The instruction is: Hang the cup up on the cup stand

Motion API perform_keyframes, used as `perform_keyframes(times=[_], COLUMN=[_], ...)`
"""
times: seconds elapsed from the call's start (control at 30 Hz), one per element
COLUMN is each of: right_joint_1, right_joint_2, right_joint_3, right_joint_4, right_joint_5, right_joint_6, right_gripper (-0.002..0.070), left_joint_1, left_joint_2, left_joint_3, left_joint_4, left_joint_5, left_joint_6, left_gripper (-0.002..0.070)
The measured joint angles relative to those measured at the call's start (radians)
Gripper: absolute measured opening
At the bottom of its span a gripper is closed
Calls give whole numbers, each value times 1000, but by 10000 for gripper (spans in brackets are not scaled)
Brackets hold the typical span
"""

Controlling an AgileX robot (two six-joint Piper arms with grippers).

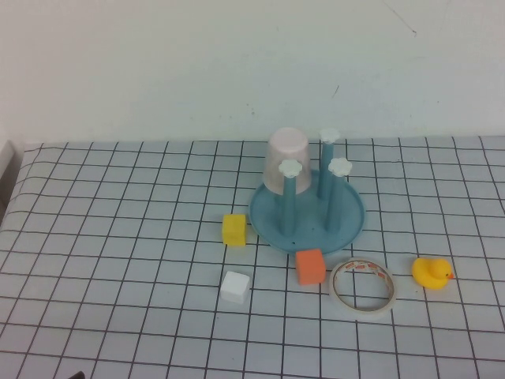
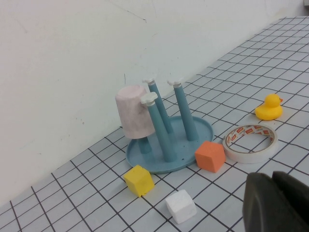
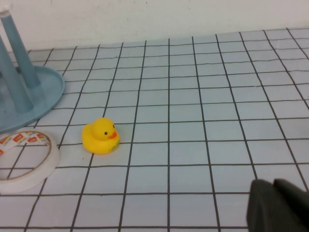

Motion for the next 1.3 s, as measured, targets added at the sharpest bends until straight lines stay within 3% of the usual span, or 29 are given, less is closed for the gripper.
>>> perform_keyframes(times=[0.27, 0.47, 0.57, 0.8, 0.97, 1.1, 1.3], right_joint_1=[0, 0, 0, 0, 0, 0, 0], right_joint_2=[0, 0, 0, 0, 0, 0, 0], right_joint_3=[0, 0, 0, 0, -1, -2, -2], right_joint_4=[0, 0, 0, 0, 0, 0, 0], right_joint_5=[0, 0, 0, 0, 2, 6, 6], right_joint_6=[0, 0, 0, 0, 0, 0, 0], right_gripper=[0, 0, 0, 0, 0, 0, 0], left_joint_1=[0, 18, 97, 413, 573, 639, 653], left_joint_2=[0, -14, -32, -85, -112, -122, -121], left_joint_3=[0, 28, 39, 104, 172, 182, 182], left_joint_4=[8, 231, 257, 268, 268, 268, 265], left_joint_5=[0, 8, 8, 8, 6, 7, 70], left_joint_6=[0, 11, -24, -275, -423, -464, -471], left_gripper=[-2, -3, -3, -3, -2, -2, -2])
